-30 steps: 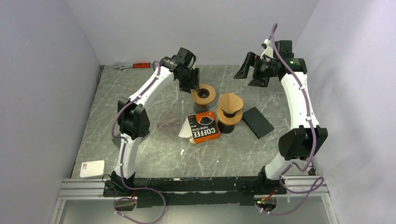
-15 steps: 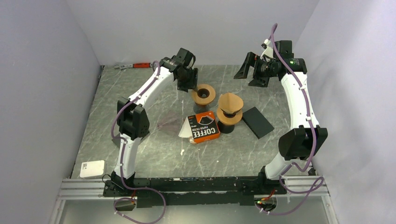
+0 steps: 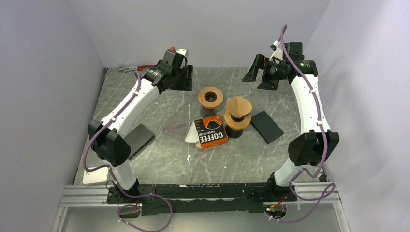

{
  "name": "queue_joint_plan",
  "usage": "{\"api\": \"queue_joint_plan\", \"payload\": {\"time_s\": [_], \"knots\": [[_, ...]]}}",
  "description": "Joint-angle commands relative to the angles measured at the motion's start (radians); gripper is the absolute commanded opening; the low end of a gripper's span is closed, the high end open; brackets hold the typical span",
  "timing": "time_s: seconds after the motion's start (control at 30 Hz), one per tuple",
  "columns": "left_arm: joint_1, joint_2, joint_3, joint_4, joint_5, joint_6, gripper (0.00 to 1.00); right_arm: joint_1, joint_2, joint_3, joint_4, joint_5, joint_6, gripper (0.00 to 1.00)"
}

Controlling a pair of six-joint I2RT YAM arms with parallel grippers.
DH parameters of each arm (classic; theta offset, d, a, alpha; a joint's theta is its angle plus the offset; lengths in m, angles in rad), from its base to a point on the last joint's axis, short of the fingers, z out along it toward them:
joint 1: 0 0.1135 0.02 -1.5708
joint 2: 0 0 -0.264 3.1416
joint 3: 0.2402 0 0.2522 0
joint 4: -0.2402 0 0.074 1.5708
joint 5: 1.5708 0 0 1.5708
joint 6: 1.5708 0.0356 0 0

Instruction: Place the coffee filter in the dripper

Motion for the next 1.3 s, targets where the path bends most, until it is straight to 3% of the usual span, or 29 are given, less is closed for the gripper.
{"api": "queue_joint_plan", "payload": {"time_s": [0.0,0.27,0.77,1.27], "knots": [[0.001,-0.033,-0.031,-0.102,-0.104,-0.012,0.67,-0.004,-0.028,0.011,0.033,-0.01,0.0,0.99],[-0.016,0.054,-0.061,-0.359,-0.081,-0.081,0.67,-0.004,-0.02,0.008,0.039,-0.014,0.008,0.99],[-0.045,0.136,-0.182,-0.36,-0.223,0.012,0.6,-0.004,-0.022,-0.002,0.045,-0.039,0.008,0.99],[-0.045,0.197,-0.155,-0.398,-0.293,0.045,0.28,-0.004,-0.028,-0.018,0.055,-0.05,0.012,0.99]]}}
